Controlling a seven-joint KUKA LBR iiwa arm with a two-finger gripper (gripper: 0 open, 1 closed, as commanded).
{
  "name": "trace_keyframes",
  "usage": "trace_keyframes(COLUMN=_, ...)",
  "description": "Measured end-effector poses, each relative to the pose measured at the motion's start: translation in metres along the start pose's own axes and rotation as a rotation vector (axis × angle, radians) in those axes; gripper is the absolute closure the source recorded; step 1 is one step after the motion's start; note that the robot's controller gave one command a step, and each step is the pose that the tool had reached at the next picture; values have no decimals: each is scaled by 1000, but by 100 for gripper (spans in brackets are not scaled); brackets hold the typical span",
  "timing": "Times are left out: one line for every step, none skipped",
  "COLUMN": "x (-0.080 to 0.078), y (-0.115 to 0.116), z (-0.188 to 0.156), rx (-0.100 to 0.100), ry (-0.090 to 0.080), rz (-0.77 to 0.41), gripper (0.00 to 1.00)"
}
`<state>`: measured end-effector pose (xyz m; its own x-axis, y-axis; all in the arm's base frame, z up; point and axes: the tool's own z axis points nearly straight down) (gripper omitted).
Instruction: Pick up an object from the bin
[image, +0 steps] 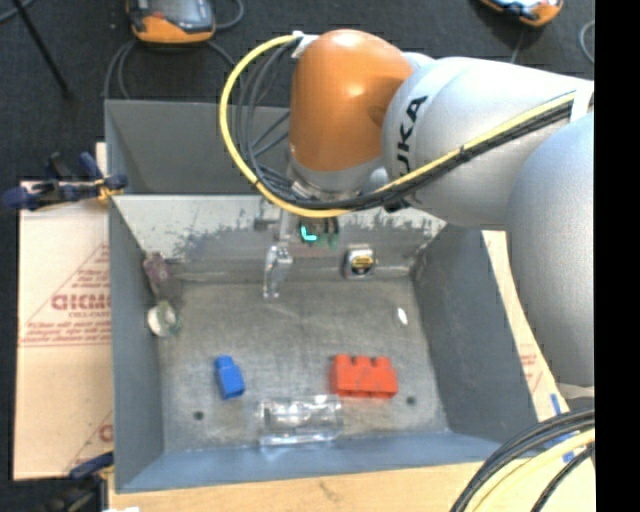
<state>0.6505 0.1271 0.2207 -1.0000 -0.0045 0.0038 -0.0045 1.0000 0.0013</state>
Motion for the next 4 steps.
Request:
trace_keyframes(x=1, y=-23, z=106, rx=1, ry=-2, rz=326, gripper=0)
trace_keyframes(x=-4, y=-21, z=108, rx=2, ry=-11, rz=288, gripper=0)
trace_keyframes(x=-5, y=-51, z=138, rx=-1, ry=-5, rz=275, gripper=0)
trace_keyframes(x=67, y=-11, z=68, rx=0, ry=-10, rz=-90, gripper=0)
